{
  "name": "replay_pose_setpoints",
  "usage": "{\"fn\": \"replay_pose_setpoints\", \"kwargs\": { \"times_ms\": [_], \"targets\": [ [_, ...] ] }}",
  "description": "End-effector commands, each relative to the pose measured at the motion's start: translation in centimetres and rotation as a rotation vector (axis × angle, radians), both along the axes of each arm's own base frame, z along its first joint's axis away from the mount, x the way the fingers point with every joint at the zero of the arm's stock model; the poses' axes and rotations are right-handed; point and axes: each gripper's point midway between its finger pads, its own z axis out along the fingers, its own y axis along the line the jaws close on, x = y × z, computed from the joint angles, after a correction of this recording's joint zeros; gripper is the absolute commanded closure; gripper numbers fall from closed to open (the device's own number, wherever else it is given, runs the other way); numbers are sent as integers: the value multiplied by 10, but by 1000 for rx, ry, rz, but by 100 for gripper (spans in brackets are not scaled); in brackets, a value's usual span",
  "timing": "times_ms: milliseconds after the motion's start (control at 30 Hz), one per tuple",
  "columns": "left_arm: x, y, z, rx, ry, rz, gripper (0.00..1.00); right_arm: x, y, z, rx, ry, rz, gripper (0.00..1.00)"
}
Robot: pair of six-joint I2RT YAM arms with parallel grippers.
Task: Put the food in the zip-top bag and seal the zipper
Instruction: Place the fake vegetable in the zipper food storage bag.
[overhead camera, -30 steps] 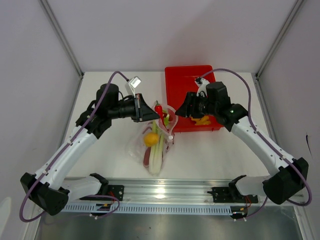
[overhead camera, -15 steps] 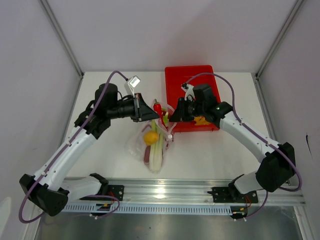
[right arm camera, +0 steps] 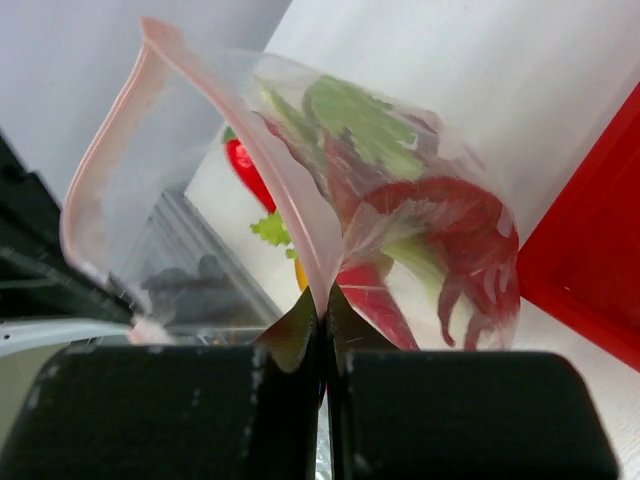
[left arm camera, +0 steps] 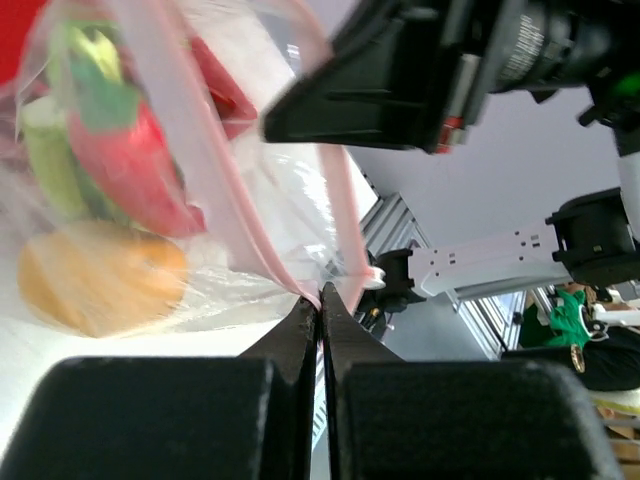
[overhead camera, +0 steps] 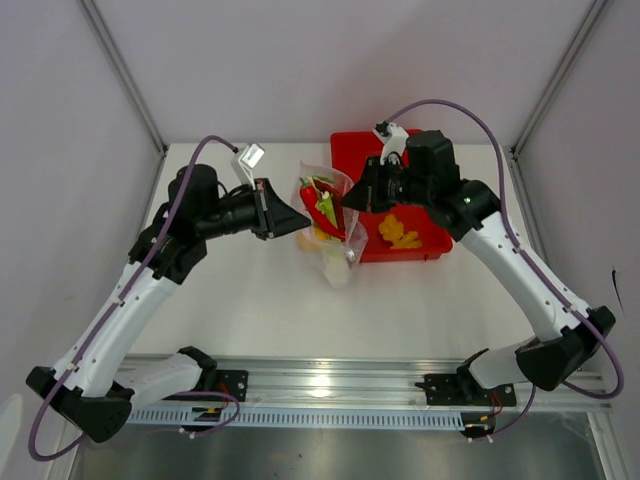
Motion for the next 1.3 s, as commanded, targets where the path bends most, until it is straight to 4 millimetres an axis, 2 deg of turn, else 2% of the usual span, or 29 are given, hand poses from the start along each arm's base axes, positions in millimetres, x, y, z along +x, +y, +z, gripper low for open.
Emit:
{"fn": "replay_pose_setpoints", "kwargs": {
  "times_ms": [0, 33, 67, 133, 200, 367, 400, 533, 567, 700, 733, 800, 867, 1000, 1033, 1067, 1133, 1167, 1233, 1267],
  "targets": [
    [6, 2, 6, -7, -56, 28, 99, -27, -9, 30, 34, -43, 29, 100],
    [8, 1, -9, 6, -24, 28, 99, -29, -9, 26, 31, -34, 29, 100],
    [11, 0, -14, 7, -15, 35, 99, -31, -9, 24, 30, -30, 33, 100],
    [16, -2, -30, 10, 25, 44, 99, -30, -11, 7, 0, 1, 21, 100],
    [19, -1, -32, 6, 28, 52, 99, -28, -13, -3, -27, 21, 9, 100],
    [17, 6, -8, 0, -29, 72, 99, -34, -7, 3, -21, -1, 38, 100],
    [16, 9, 6, -11, -60, 80, 99, -37, -5, 3, -22, -3, 48, 100],
    [14, 22, 24, -6, -132, 134, 100, -43, 0, 6, -10, -13, 75, 100],
    [15, 24, 22, 3, -134, 146, 99, -42, 2, 4, -5, -20, 78, 100],
    [19, 17, -18, 45, -34, 108, 100, -42, 9, -13, -3, 18, 89, 100],
    [19, 15, -39, 59, 19, 99, 100, -41, 12, -17, -3, 26, 93, 100],
    [21, 15, -46, 61, 25, 104, 99, -41, 17, -18, 0, 29, 104, 100],
    [20, 18, -36, 50, 13, 108, 99, -43, 20, -10, 8, 10, 114, 100],
    [3, 27, 35, -31, -159, 109, 99, -52, 22, 37, 66, -105, 131, 100],
    [2, 29, 39, -26, -172, 114, 99, -54, 22, 44, 81, -122, 133, 100],
    [3, 30, 36, -14, -171, 121, 100, -57, 23, 49, 95, -133, 138, 100],
    [9, 29, 16, 25, -125, 126, 99, -58, 24, 45, 102, -118, 139, 100],
    [12, 27, -12, 53, -63, 118, 100, -58, 24, 39, 96, -102, 137, 100],
    [13, 20, -25, 31, -31, 98, 100, -53, 26, 11, 56, -47, 122, 100],
    [14, 19, -53, 49, 25, 94, 99, -51, 26, 1, 41, -28, 114, 100]
  ]
}}
